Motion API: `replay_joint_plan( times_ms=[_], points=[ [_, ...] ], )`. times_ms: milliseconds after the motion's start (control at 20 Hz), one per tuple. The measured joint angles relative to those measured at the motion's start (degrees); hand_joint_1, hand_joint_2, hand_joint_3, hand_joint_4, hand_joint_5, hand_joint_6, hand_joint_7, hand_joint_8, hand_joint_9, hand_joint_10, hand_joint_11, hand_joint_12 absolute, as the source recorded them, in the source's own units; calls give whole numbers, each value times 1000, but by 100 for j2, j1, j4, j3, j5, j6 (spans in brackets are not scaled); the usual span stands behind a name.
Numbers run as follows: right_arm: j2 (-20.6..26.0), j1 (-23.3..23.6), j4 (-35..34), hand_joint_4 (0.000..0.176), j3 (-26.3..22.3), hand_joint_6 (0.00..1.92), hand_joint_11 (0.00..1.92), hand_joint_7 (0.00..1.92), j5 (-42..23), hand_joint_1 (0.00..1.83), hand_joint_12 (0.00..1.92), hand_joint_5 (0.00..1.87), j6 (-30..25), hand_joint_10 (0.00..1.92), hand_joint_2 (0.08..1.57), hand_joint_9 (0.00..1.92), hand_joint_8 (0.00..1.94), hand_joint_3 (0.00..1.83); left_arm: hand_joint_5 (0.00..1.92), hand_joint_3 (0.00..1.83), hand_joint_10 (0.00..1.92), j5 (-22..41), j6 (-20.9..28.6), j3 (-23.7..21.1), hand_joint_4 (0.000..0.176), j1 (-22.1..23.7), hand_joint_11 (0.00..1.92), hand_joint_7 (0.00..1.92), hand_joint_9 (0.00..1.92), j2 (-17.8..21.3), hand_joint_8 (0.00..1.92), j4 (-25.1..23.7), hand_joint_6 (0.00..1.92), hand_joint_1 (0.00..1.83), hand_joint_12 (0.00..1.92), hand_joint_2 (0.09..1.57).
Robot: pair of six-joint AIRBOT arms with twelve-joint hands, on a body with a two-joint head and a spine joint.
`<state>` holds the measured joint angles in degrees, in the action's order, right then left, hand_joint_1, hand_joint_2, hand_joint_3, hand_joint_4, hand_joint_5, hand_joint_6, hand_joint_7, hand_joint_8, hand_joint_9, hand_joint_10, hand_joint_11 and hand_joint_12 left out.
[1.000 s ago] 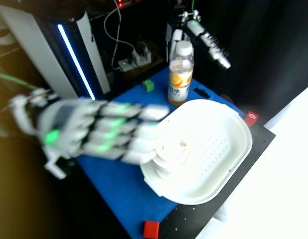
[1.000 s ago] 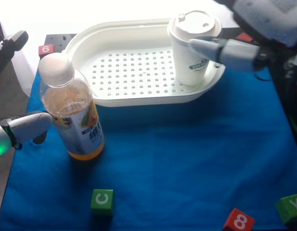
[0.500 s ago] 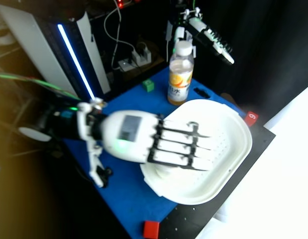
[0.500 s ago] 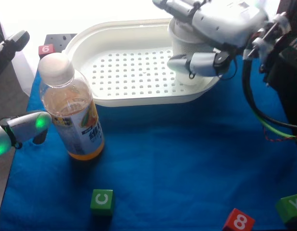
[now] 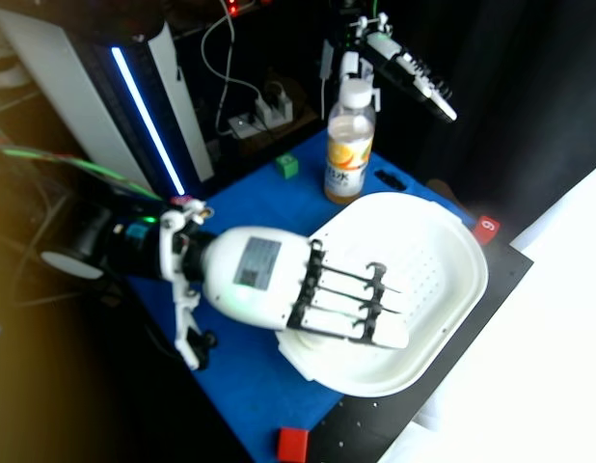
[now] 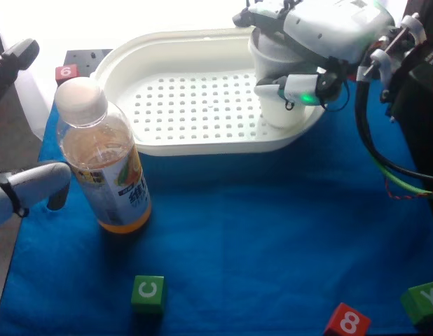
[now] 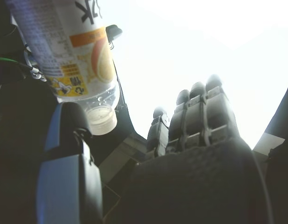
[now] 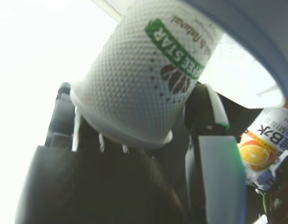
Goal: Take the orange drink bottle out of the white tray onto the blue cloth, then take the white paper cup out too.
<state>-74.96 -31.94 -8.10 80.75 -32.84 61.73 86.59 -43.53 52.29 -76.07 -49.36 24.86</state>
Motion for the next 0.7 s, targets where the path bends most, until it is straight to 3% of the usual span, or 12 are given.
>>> replay_joint_plan(
  times_ms=[100, 300, 350, 450, 550, 650, 700],
  points=[
    [20, 0, -2, 0, -33, 1472, 628, 257, 48, 955, 1920, 69, -7, 1732, 1205, 500, 1301, 0, 0, 7, 0, 28, 0, 0, 173, 0, 0, 0, 0, 0, 0, 55, 0, 610, 0, 1090],
    [234, 0, 17, 0, -258, 1369, 470, 188, 26, 849, 1921, 44, -4, 1611, 1210, 375, 1121, 0, 0, 4, 0, 35, 0, 0, 176, -2, 5, 0, 0, 0, 0, 66, 0, 609, 2, 1094],
    [409, 13, 151, 0, -448, 1379, 533, 198, -120, 939, 1921, 85, -4, 1792, 1188, 388, 1320, 0, 0, 6, 0, 57, 0, 0, 176, -11, 1, 0, 0, 0, 0, 66, 0, 608, 1, 1100],
    [549, 68, 304, 0, -629, 1457, 448, 188, -234, 893, 1921, 49, -2, 1815, 1216, 368, 1388, 5, 0, 6, 0, 83, 2, 2, 176, -11, 0, 0, 0, 0, 0, 72, 0, 607, 0, 1101],
    [791, 264, 603, 0, -940, 1484, 523, 120, -468, 839, 1921, 1, -4, 1829, 1244, 315, 1472, 11, 0, 0, 0, 94, 0, 0, 176, -11, 0, 0, 0, 0, 0, 87, 0, 595, 0, 1079],
    [1097, 323, 866, 0, -1307, 1386, 763, 290, -1060, 875, 1921, 0, -74, 1854, 1220, 559, 1558, 0, 0, 0, 0, 114, 0, 0, 176, -31, 2, 0, 0, 0, 0, 85, 0, 599, 1, 1068],
    [1252, 321, 1102, 0, -1486, 1414, 672, 232, -1344, 937, 1921, 4, -293, 1840, 1204, 469, 1526, 0, 0, 0, 0, 116, 2, 0, 176, -48, 0, 0, 0, 0, 0, 118, 0, 595, 0, 1071]
  ],
)
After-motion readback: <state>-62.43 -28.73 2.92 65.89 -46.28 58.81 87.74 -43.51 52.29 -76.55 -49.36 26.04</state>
